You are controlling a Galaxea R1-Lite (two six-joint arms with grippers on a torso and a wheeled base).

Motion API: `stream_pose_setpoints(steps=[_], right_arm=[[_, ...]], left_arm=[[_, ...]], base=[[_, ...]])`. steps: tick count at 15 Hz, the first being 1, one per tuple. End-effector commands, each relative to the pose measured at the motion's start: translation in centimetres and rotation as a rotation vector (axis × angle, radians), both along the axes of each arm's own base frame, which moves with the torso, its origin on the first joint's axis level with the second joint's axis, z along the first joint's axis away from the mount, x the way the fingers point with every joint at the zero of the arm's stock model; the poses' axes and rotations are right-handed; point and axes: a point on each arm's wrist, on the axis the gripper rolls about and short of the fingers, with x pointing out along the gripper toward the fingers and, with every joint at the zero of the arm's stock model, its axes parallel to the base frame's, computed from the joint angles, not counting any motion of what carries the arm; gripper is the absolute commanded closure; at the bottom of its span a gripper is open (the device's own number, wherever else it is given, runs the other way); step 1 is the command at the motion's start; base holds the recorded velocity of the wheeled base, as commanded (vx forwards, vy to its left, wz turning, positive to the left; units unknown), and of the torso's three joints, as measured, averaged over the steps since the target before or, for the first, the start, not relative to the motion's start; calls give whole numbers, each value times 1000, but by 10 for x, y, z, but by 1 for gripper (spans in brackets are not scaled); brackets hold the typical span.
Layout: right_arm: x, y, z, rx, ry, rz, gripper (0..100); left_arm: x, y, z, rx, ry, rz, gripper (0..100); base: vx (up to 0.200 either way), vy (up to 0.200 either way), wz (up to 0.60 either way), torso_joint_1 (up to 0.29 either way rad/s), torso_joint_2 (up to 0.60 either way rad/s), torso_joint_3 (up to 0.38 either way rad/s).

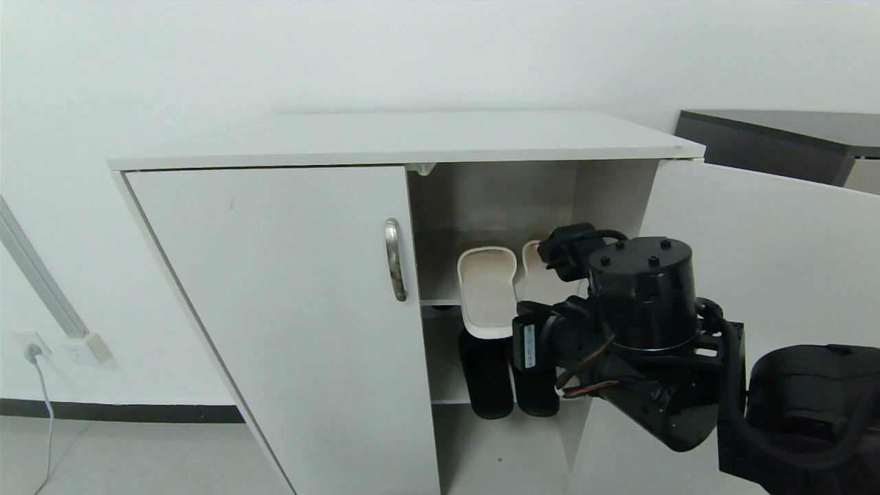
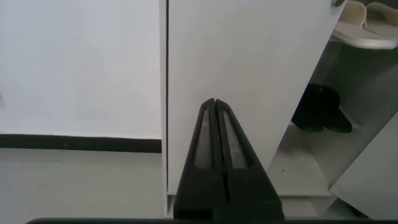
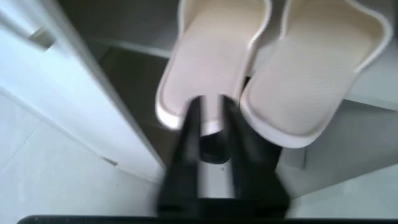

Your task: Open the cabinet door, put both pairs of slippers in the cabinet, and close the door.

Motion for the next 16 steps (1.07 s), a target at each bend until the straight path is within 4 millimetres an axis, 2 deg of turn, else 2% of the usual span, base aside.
stream_pose_setpoints(steps=[1,8,16], right_arm=[[-4,-2,-2,-8,6,4,100],[-6,4,-10,-25,22,17,100],[-2,10,-22,-51,44,14,100]], left_arm=[[0,0,0,0,0,0,100],[0,0,0,-3,1,-1,100],[0,0,0,-2,1,-6,100]], base=[[0,0,0,0,0,0],[0,0,0,0,0,0],[-200,0,0,4,2,3]])
